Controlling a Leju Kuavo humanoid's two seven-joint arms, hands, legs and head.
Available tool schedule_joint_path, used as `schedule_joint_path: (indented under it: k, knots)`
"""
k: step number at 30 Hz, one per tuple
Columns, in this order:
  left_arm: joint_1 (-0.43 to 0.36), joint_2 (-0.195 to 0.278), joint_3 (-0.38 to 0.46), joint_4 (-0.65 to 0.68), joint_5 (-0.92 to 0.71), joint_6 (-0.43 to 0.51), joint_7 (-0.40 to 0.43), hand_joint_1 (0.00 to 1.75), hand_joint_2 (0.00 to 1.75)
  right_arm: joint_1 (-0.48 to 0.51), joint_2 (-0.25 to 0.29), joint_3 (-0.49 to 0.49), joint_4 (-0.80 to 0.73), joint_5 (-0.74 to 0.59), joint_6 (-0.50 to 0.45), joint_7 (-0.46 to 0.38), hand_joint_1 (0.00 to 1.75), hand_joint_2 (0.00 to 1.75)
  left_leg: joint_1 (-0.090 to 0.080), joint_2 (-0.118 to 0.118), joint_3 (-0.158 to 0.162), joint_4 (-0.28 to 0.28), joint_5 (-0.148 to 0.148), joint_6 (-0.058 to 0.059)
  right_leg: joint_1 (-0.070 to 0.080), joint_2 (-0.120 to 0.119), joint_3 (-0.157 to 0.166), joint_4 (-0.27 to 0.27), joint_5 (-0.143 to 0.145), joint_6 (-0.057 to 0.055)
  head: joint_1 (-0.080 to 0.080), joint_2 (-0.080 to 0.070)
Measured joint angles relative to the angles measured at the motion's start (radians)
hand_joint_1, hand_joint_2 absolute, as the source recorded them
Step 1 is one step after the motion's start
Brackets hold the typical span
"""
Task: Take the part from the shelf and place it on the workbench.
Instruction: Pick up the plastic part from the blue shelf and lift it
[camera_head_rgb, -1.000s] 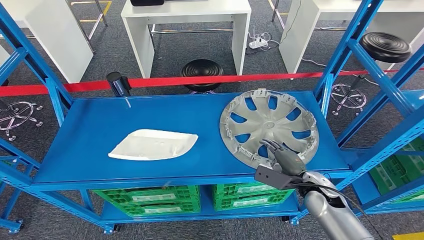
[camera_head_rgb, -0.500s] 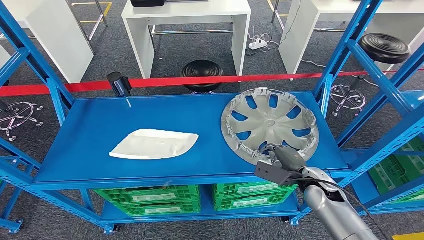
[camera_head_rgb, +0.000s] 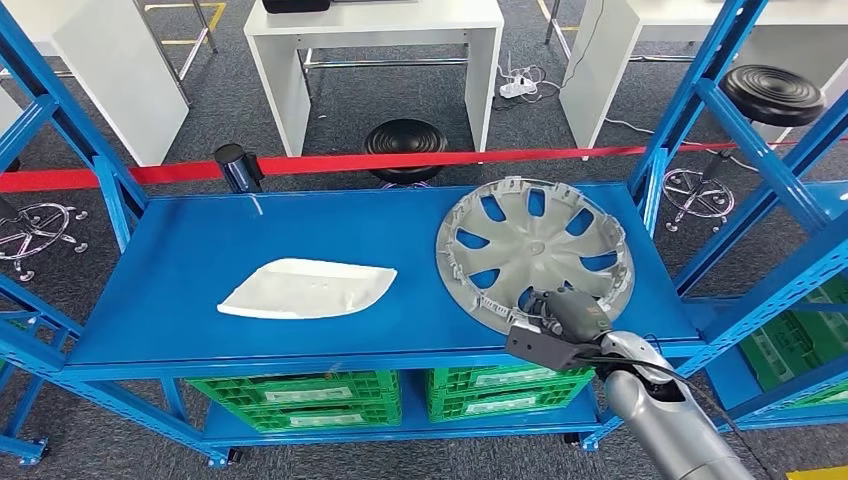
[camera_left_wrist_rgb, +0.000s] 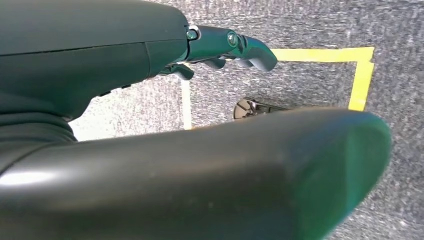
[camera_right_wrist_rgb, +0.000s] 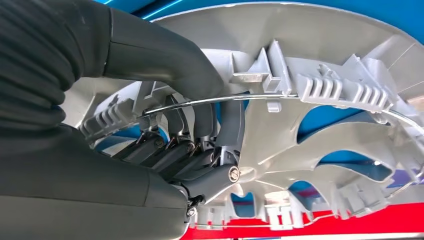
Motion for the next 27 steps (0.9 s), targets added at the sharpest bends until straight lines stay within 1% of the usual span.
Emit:
schedule_joint_path:
  k: [5, 13, 19, 23, 27]
  knots:
    - [0.0, 0.0, 0.006, 0.0, -0.004, -0.002, -0.004, 0.0, 0.0, 0.01, 0.005, -0.001, -0.013, -0.005, -0.002, -0.013, 1.75, 1.75, 0.0, 0.0, 0.0, 0.0, 0.0, 0.0, 0.0, 0.0, 0.0, 0.0, 0.0, 0.0, 0.0, 0.0]
    - [0.0, 0.001, 0.016, 0.0, -0.012, -0.003, -0.012, 0.0, 0.0, 0.039, 0.006, -0.032, -0.051, -0.121, 0.025, -0.088, 1.75, 1.75, 0.0, 0.001, 0.0, 0.0, 0.0, 0.0, 0.0, 0.001, -0.001, 0.0, 0.0, 0.0, 0.0, 0.0]
    - [-0.001, 0.002, 0.016, 0.0, -0.015, -0.005, -0.029, 0.0, 0.0, 0.065, 0.006, -0.086, -0.138, -0.304, 0.092, -0.187, 1.75, 1.75, 0.0, 0.001, 0.0, 0.0, 0.0, 0.0, 0.0, 0.001, -0.001, 0.0, 0.0, 0.0, 0.0, 0.0]
    - [-0.002, 0.006, 0.016, 0.0, -0.017, -0.01, -0.04, 0.0, 0.0, 0.069, 0.007, -0.127, -0.21, -0.417, 0.142, -0.215, 1.75, 1.75, 0.0, 0.0, 0.0, 0.0, 0.0, -0.001, 0.0, 0.001, -0.001, 0.0, 0.0, 0.0, 0.0, 0.0]
    - [-0.004, 0.008, 0.016, 0.0, -0.017, -0.01, -0.043, 0.0, 0.0, 0.072, 0.008, -0.173, -0.278, -0.492, 0.156, -0.232, 1.75, 1.75, 0.0, 0.0, 0.0, 0.0, 0.0, -0.001, 0.0, 0.0, -0.001, 0.0, 0.0, 0.0, 0.0, 0.0]
